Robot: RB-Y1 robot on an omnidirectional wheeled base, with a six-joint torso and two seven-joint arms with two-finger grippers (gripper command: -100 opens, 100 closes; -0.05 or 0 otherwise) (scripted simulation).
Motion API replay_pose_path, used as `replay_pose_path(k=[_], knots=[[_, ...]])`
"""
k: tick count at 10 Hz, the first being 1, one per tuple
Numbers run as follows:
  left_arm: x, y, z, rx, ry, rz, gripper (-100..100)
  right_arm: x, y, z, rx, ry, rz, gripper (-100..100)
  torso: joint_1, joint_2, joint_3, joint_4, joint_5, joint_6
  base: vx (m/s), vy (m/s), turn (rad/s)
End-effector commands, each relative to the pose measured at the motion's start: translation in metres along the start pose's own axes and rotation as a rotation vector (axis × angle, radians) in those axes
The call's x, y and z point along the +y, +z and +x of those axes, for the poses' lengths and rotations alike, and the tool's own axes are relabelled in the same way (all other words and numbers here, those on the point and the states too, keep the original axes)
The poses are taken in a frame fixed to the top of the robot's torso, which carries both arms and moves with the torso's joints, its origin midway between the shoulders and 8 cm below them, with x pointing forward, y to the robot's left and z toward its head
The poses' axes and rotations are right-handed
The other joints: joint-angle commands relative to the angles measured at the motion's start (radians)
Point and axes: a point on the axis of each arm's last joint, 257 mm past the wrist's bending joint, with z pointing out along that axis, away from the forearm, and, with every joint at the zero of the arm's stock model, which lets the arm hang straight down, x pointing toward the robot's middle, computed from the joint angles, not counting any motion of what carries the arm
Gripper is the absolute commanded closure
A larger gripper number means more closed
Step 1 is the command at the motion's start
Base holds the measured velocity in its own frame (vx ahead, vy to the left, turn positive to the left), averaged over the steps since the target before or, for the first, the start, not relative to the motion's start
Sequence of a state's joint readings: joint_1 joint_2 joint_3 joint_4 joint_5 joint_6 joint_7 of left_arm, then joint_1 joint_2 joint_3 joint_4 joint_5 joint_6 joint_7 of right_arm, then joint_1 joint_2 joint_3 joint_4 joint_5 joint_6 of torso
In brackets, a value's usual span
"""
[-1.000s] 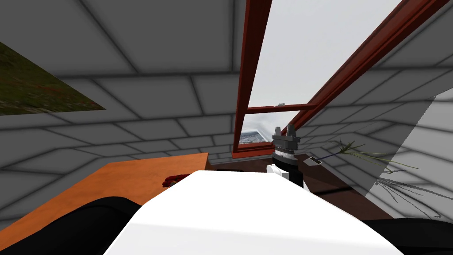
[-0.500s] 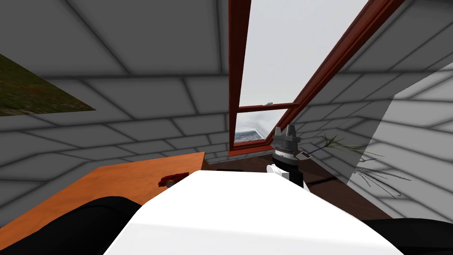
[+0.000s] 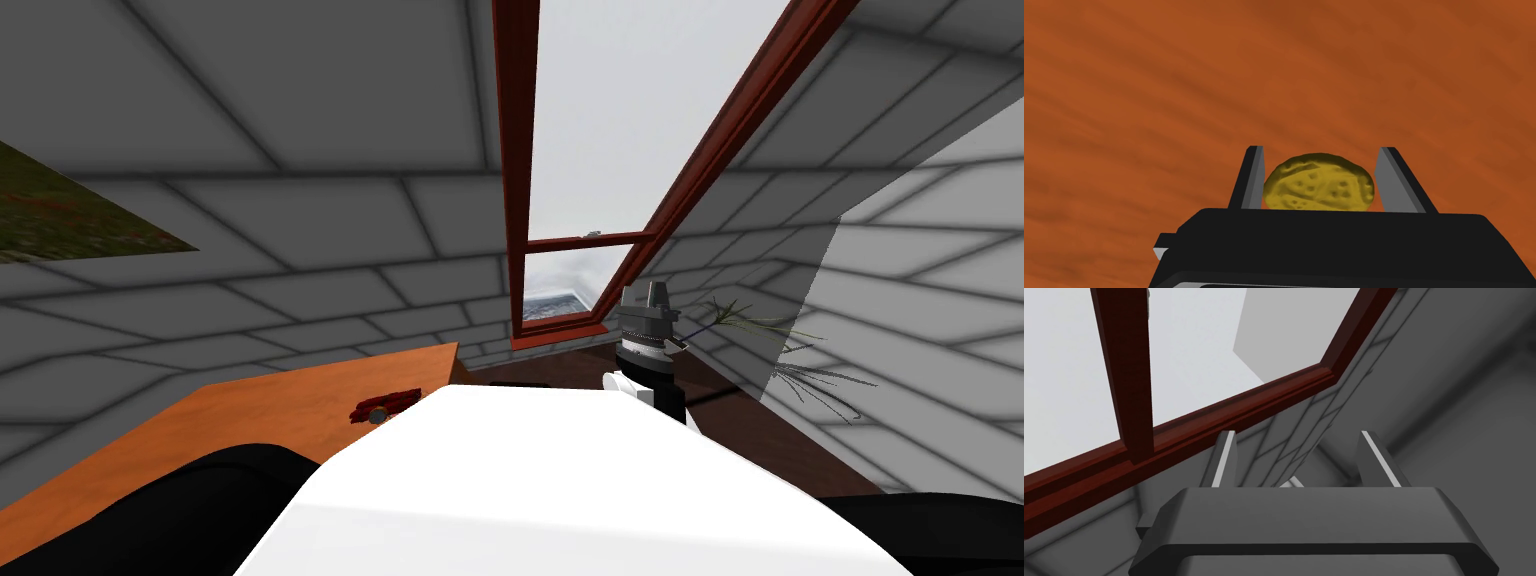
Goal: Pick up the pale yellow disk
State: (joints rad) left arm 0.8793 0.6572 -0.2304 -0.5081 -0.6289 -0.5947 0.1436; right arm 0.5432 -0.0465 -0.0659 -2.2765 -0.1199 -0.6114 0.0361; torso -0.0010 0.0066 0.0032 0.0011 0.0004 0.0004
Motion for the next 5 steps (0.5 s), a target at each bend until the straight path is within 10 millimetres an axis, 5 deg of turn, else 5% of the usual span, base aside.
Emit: replay_pose_path(k=[1, 4, 5], knots=[[0.0011, 0.0002, -0.0051, 0.0, -0.022, -0.002, 100, 0.0, 0.0, 0.0, 0.0, 0.0, 0.0, 0, 0.0, 0.0, 0.0, 0.0, 0.0, 0.0, -0.047, -0.061, -0.043], [0.0042, -0.0029, -0.0131, 0.001, -0.03, -0.004, 100, 0.0, 0.0, 0.0, 0.0, 0.0, 0.0, 0, 0.0, 0.001, 0.0, 0.0, 0.0, -0.001, -0.042, -0.053, -0.044], [0.0043, -0.0028, -0.0134, 0.001, -0.032, -0.004, 0, 0.0, 0.0, -0.0001, 0.0, 0.0, 0.0, 0, 0.002, -0.001, 0.0, 0.0, 0.001, -0.002, -0.004, -0.005, 0.003]])
